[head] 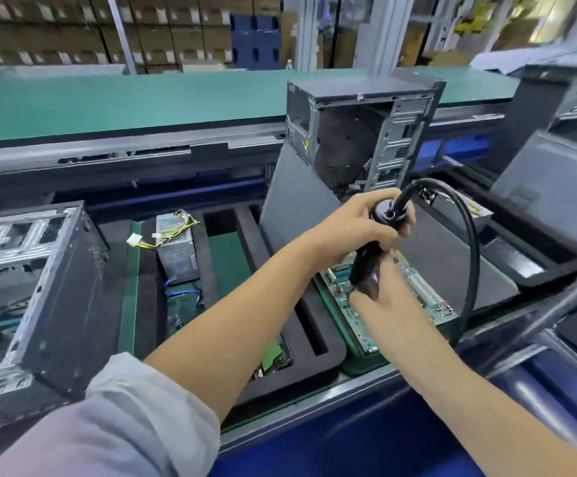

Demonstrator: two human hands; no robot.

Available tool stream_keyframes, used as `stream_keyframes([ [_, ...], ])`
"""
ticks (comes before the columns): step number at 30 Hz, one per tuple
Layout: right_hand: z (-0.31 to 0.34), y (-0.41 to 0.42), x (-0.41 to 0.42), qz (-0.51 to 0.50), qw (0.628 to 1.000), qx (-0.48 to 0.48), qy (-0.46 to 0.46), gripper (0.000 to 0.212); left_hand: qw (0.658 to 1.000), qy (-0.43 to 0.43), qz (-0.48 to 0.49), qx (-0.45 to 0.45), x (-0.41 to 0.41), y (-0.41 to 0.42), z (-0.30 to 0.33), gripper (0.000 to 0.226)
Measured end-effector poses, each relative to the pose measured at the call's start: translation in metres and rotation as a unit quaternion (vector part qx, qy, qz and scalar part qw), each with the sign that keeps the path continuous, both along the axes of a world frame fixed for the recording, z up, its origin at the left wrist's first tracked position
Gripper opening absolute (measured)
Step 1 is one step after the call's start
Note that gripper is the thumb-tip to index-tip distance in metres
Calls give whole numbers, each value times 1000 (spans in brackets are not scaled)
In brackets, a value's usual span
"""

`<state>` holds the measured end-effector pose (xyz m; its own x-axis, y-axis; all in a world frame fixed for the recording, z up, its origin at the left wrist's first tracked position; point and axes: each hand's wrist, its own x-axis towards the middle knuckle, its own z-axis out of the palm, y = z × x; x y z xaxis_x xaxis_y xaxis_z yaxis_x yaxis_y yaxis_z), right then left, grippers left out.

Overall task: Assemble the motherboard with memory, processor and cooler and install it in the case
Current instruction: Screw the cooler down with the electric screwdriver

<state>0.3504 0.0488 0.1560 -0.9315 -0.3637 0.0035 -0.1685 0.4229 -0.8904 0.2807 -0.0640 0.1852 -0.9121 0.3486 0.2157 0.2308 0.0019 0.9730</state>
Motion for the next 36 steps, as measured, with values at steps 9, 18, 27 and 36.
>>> stream_keyframes([
  [9, 45, 57, -29, 359, 920, -46, -150, 37, 999, -41, 5, -14, -29, 11, 8, 36],
  [18, 15, 92, -156, 507, 827, 182, -161, 29, 994, -68, 78, -22, -60, 11, 0, 34],
  [27, -10, 40, -208, 294, 954, -42, -38, 29, 995, -61, 38, 67, -82, 14, 26, 39],
  [36, -22, 56, -229, 157, 965, -208, -22, 15, 992, -87, 62, -68, -114, 1, 45, 40],
])
